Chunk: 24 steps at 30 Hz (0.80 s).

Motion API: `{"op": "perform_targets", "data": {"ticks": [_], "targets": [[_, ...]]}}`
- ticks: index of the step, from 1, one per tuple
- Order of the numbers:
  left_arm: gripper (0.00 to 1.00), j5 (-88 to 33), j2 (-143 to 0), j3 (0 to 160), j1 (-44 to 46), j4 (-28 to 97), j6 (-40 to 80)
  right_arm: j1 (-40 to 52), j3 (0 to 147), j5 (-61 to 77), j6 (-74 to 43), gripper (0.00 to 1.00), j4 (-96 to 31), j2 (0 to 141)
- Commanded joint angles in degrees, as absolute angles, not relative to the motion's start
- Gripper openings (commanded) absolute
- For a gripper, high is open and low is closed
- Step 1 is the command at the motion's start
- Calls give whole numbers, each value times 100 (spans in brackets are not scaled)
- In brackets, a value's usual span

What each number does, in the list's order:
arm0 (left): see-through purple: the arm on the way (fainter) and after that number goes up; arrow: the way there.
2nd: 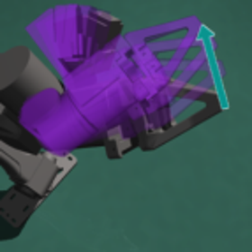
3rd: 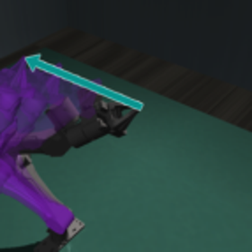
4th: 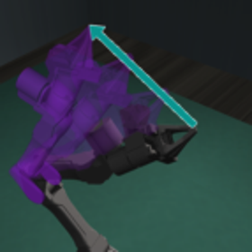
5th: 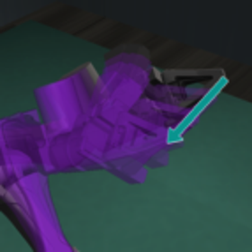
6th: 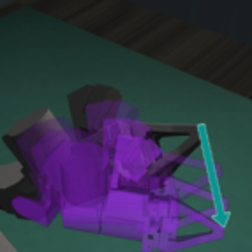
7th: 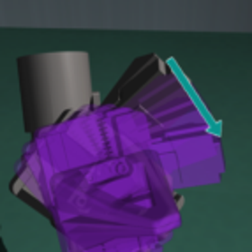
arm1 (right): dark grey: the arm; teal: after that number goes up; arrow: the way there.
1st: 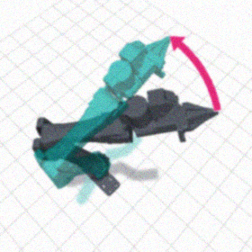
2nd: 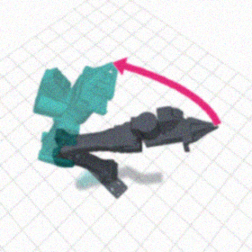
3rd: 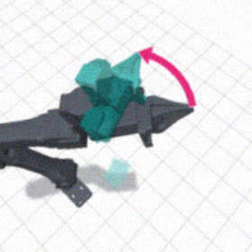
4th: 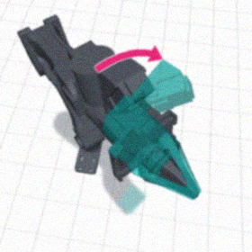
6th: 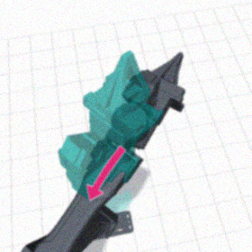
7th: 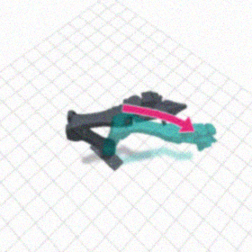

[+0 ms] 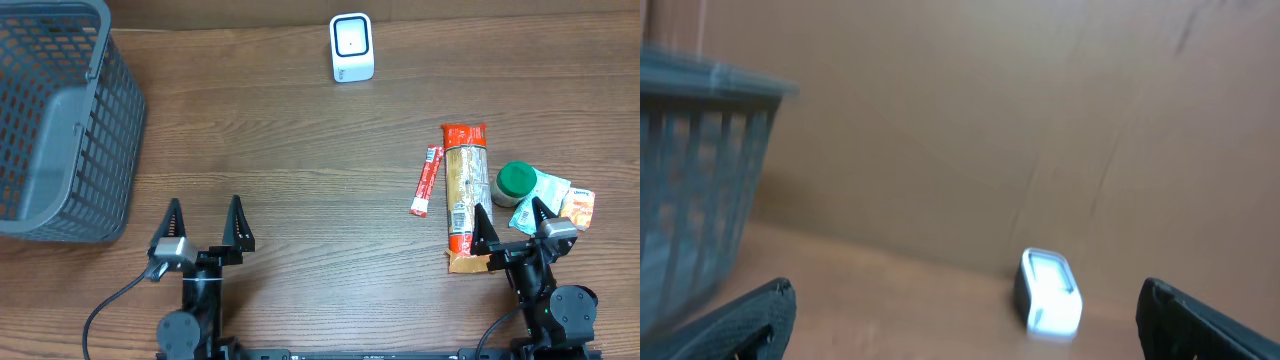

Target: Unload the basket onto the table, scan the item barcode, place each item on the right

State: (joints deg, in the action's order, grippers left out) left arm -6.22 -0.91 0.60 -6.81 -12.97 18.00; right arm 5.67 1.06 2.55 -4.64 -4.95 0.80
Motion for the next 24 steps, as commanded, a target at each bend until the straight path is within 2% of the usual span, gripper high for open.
{"op": "perform_targets", "data": {"ticks": [1, 6, 14, 24], "targets": [[100, -596, -21, 30, -681, -801, 1708, 550, 45, 250, -445, 100, -464, 16], [100, -582, -21, 27, -591, 355, 1253, 550, 45, 250, -445, 100, -464, 16], [100, -582, -21, 27, -506, 405, 21, 550, 45, 250, -445, 100, -464, 16], [100, -576, -21, 27, -513, 401, -5, 550, 45, 250, -445, 100, -464, 16]]}}
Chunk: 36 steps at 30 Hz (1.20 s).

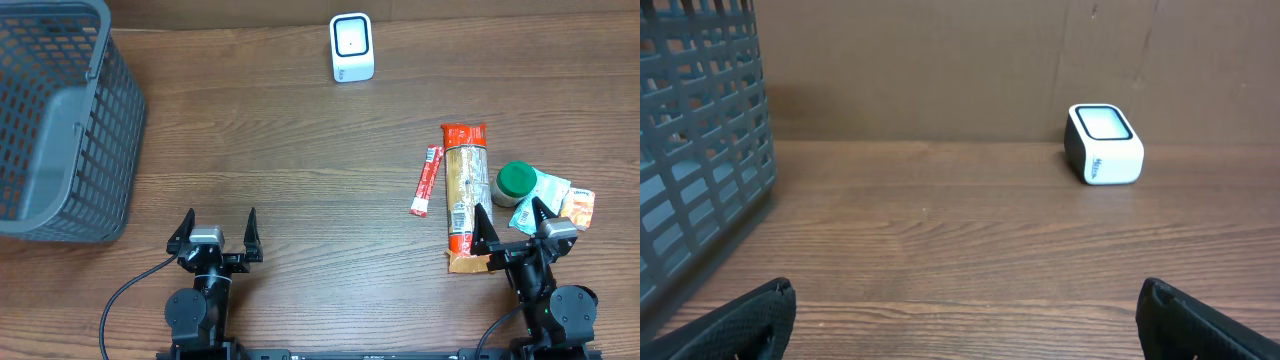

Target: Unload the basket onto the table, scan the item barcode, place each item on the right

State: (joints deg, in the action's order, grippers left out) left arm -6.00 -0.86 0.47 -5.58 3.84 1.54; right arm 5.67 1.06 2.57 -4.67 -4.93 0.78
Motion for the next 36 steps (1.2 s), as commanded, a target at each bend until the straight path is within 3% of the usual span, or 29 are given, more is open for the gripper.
{"op": "perform_targets", "data": {"ticks": [1, 36], "targets": [[100, -576, -21, 27, -513, 401, -3, 550, 45, 250, -445, 100, -464, 16], [100, -576, -21, 30, -513, 401, -3, 550, 45, 250, -445, 100, -464, 16]]}}
